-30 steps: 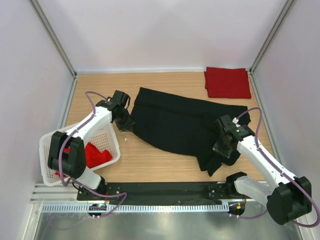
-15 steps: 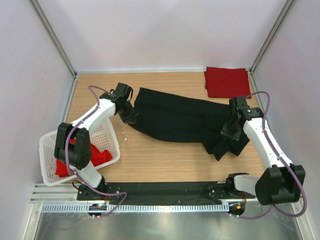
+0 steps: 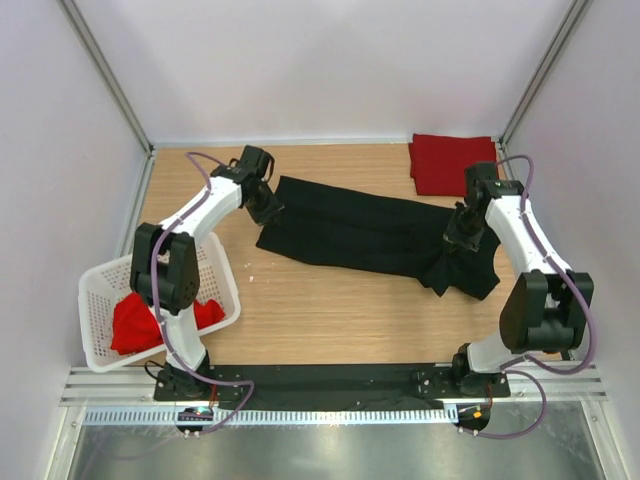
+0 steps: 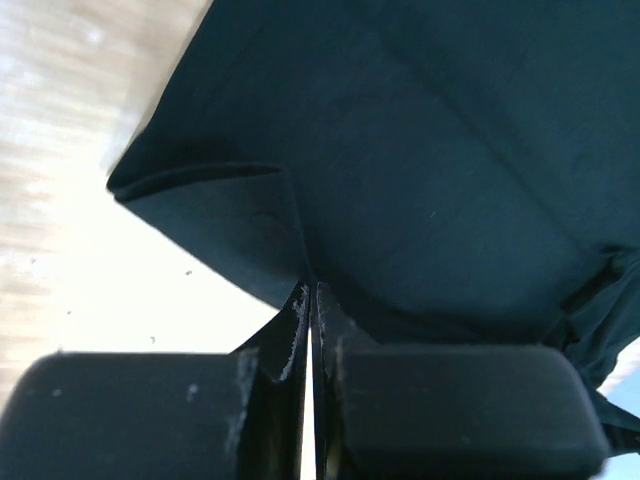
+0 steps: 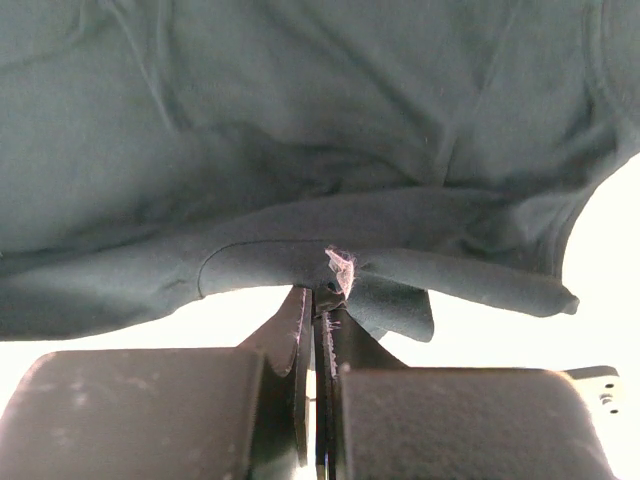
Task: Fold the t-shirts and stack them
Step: Fold the tshirt
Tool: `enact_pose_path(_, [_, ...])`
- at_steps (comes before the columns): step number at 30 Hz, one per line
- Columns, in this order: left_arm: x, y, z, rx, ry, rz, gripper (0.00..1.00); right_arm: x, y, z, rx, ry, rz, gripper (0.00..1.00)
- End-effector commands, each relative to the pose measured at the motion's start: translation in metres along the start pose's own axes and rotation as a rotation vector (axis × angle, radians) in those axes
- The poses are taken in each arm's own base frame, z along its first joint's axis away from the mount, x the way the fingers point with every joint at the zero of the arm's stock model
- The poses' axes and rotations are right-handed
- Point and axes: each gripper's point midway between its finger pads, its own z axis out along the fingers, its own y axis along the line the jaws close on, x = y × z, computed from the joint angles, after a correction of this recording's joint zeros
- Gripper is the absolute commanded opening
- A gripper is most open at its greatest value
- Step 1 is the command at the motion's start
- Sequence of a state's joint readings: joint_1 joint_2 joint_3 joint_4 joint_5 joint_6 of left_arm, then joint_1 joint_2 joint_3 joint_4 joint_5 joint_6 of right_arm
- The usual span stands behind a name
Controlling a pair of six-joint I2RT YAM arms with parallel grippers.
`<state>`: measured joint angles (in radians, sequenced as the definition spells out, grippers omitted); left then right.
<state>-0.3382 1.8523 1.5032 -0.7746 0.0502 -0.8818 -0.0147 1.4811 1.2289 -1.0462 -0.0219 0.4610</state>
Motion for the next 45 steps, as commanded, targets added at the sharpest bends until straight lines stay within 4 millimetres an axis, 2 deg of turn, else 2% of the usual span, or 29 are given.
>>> enact_pose_path(1, [-0.025,-0.01,0.001,0.012,-0.052,-0.008,0.0,-0.029,0.011,-0.007,-0.046,-0.047,-0.023,0.01])
enact_pose_path(6, [-0.043,-0.018,0.007,0.021,-0.062,-0.022,0.0,-0.04,0.019,0.003,-0.068,-0.006,-0.028,0.01])
enact_pose_path(13, [-0.056,-0.015,0.026,0.003,-0.045,-0.033,0.0,-0.053,0.028,0.017,-0.09,0.034,-0.019,0.01])
enact_pose_path(18, [-0.057,-0.017,0.042,0.012,-0.008,-0.032,0.0,-0.063,0.029,0.025,-0.092,0.041,0.001,0.01])
enact_pose_path(23, [-0.061,-0.025,0.047,0.031,-0.002,-0.034,0.0,-0.07,0.023,0.028,-0.088,0.04,0.029,0.01])
enact_pose_path(32, [-0.062,-0.028,0.055,0.043,0.011,-0.027,0.0,-0.078,0.023,0.04,-0.092,0.048,0.054,0.01])
enact_pose_path(37, [-0.062,-0.022,0.063,0.038,0.025,-0.019,0.0,-0.085,0.031,0.048,-0.134,0.039,0.075,0.04])
enact_pose_path(40, [-0.064,-0.018,0.063,0.032,0.027,-0.018,0.2,-0.093,0.037,0.054,-0.152,0.028,0.103,0.11])
enact_pose_path(41, [-0.065,-0.019,0.06,0.035,0.02,-0.007,0.32,-0.097,0.037,0.056,-0.153,0.022,0.111,0.11])
enact_pose_path(42, [-0.068,-0.018,0.057,0.031,0.008,0.004,0.39,-0.102,0.032,0.062,-0.138,0.024,0.132,0.16])
enact_pose_path(44, [-0.071,-0.015,0.045,0.024,-0.01,0.058,0.57,-0.114,0.025,0.063,-0.124,0.024,0.176,0.22])
enact_pose_path(45, [-0.078,-0.015,0.029,0.016,-0.053,0.08,0.59,-0.119,0.016,0.068,-0.113,0.034,0.205,0.26])
